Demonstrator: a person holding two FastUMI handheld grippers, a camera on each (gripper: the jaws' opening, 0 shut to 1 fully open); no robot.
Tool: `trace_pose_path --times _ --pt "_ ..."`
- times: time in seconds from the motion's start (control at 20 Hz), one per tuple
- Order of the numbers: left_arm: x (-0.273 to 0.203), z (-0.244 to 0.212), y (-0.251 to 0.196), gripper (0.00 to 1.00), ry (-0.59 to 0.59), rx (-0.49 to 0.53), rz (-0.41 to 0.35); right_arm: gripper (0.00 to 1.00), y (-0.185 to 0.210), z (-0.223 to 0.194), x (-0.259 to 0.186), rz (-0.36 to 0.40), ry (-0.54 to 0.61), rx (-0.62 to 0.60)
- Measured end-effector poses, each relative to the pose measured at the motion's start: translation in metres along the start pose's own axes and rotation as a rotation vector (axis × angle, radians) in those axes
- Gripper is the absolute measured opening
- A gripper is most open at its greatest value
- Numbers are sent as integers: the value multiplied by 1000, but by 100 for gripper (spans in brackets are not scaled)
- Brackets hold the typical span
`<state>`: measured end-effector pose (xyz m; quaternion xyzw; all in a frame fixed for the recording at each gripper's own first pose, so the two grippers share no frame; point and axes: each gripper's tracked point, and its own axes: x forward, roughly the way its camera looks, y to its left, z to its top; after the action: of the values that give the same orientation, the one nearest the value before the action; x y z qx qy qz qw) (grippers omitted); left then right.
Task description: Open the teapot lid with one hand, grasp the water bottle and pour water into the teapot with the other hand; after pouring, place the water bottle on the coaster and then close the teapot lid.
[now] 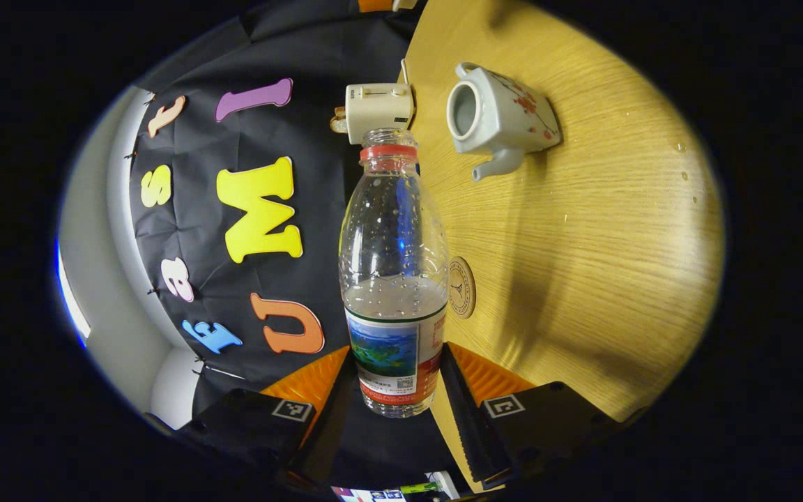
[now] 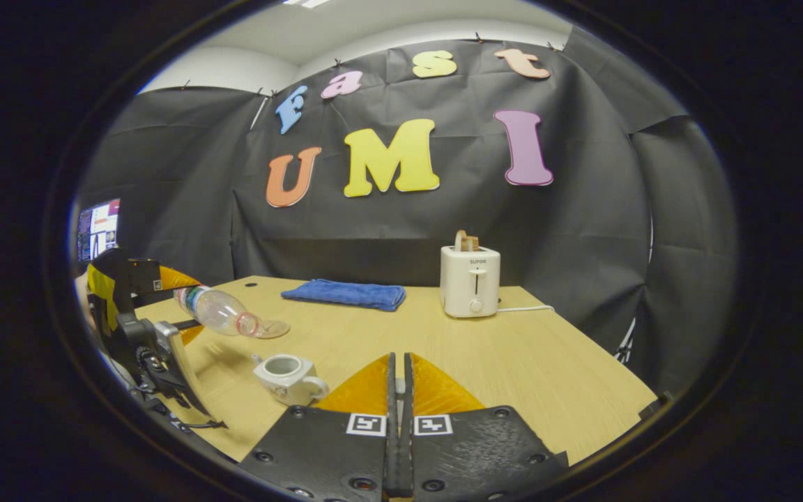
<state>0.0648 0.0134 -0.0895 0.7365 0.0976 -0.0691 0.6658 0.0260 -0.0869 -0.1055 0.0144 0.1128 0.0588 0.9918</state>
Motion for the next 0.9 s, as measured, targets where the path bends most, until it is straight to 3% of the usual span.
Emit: trace_pose_path --times 0.9 --pt "6 10 28 74 -7 251 109 0 -9 -3 -4 -9 -3 18"
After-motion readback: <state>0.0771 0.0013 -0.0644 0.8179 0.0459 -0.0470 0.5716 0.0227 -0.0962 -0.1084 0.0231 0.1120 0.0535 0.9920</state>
